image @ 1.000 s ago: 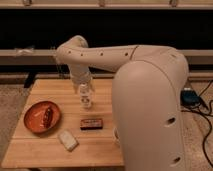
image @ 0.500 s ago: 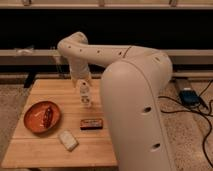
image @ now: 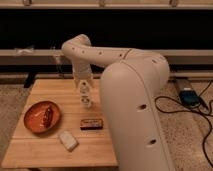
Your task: Knock the bottle over
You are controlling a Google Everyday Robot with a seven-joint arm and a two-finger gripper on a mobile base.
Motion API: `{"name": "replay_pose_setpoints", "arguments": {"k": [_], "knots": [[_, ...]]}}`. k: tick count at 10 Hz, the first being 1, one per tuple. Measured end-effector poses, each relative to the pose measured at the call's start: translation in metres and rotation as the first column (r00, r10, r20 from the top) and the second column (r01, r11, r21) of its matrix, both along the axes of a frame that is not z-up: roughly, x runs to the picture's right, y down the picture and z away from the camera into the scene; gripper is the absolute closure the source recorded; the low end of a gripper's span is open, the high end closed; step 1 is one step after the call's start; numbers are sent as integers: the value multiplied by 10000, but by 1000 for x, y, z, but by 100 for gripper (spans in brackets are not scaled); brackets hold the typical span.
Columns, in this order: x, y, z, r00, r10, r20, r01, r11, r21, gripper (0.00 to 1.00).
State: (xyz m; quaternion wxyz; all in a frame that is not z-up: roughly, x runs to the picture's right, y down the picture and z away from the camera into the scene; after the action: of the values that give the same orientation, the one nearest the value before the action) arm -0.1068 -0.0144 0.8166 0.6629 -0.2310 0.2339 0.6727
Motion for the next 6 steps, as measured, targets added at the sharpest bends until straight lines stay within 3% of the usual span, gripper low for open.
{"name": "replay_pose_setpoints", "arguments": {"k": [6], "knots": [[68,24,-11,9920,1109,-610,-1120,9936,-140,35]]}}
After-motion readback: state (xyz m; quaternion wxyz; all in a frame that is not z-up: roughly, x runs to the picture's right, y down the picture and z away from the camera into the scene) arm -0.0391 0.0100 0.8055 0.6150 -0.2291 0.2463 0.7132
